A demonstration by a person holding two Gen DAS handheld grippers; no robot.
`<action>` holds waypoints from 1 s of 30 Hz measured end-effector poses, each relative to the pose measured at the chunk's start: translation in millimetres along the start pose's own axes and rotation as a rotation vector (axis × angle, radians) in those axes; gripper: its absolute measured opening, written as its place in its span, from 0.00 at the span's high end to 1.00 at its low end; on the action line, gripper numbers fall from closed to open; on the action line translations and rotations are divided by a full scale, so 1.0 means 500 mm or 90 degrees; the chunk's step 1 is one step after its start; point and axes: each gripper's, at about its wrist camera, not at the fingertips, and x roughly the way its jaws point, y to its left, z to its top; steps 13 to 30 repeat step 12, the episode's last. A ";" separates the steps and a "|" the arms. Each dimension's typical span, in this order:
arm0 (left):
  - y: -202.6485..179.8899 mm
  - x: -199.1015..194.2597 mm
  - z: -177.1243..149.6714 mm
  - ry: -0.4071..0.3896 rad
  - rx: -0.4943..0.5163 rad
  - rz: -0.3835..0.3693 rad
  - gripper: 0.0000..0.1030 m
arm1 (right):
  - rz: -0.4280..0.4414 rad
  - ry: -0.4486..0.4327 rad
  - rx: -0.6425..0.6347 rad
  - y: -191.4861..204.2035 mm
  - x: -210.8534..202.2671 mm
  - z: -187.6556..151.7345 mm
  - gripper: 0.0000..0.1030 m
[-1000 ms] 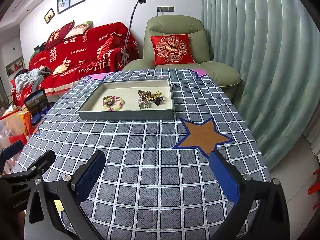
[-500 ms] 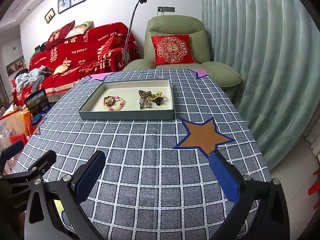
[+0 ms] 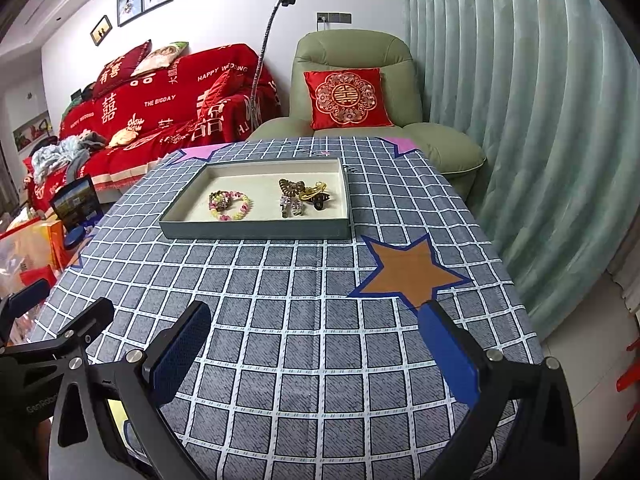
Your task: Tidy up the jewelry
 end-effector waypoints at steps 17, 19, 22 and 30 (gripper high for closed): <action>0.007 0.004 0.001 0.002 -0.017 -0.009 0.00 | 0.001 0.003 0.002 0.007 -0.005 -0.001 0.00; 0.007 0.004 0.001 0.002 -0.017 -0.009 0.00 | 0.001 0.003 0.002 0.007 -0.005 -0.001 0.00; 0.007 0.004 0.001 0.002 -0.017 -0.009 0.00 | 0.001 0.003 0.002 0.007 -0.005 -0.001 0.00; 0.007 0.004 0.001 0.002 -0.017 -0.009 0.00 | 0.001 0.003 0.002 0.007 -0.005 -0.001 0.00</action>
